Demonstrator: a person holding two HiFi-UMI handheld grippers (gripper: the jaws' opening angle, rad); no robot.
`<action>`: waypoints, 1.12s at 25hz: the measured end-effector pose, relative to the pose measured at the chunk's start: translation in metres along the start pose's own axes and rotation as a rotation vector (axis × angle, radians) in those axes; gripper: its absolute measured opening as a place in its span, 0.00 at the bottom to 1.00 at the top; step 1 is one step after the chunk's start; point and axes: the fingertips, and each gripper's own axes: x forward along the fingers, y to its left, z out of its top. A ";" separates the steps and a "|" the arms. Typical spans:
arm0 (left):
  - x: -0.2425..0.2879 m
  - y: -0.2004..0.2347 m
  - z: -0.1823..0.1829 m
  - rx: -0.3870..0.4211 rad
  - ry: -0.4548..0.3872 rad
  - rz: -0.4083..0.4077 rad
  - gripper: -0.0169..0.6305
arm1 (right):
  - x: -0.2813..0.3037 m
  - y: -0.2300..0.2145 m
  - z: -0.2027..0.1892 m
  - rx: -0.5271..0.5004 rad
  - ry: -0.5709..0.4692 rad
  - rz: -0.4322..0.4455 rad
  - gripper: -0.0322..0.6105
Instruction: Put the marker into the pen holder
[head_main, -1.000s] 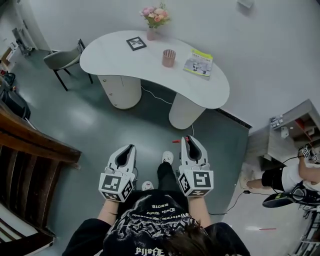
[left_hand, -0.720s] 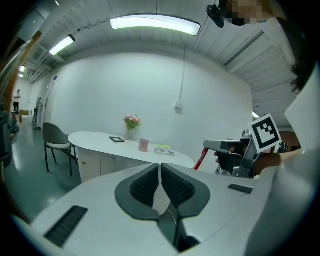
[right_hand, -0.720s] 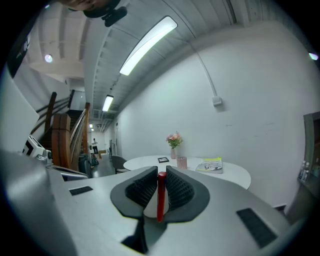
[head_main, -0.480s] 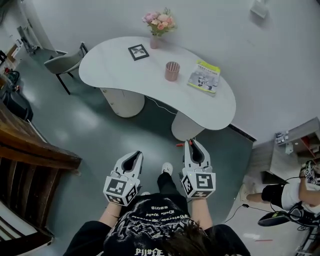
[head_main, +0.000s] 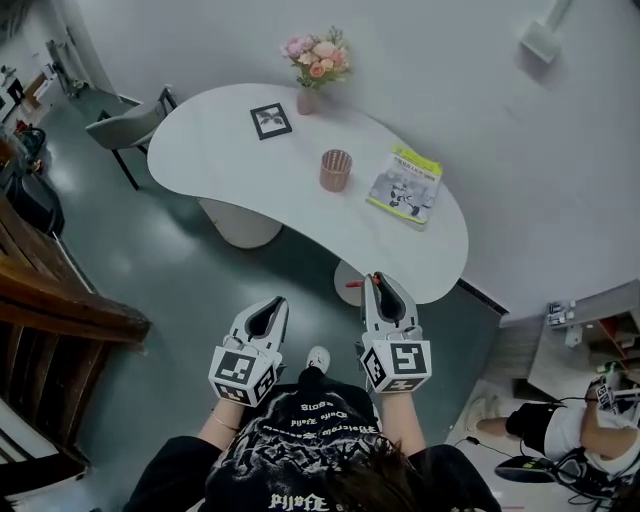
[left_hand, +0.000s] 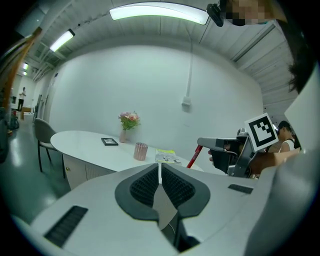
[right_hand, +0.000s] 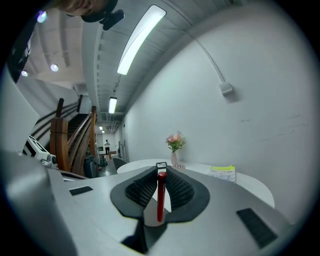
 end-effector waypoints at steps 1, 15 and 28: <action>0.008 -0.001 0.001 -0.002 -0.001 0.007 0.08 | 0.006 -0.006 0.002 -0.002 -0.003 0.009 0.16; 0.066 -0.003 0.009 0.001 0.033 0.022 0.08 | 0.042 -0.065 0.024 -0.013 -0.035 0.015 0.16; 0.122 0.040 0.029 0.019 0.028 -0.010 0.08 | 0.091 -0.080 0.021 -0.001 -0.028 -0.044 0.16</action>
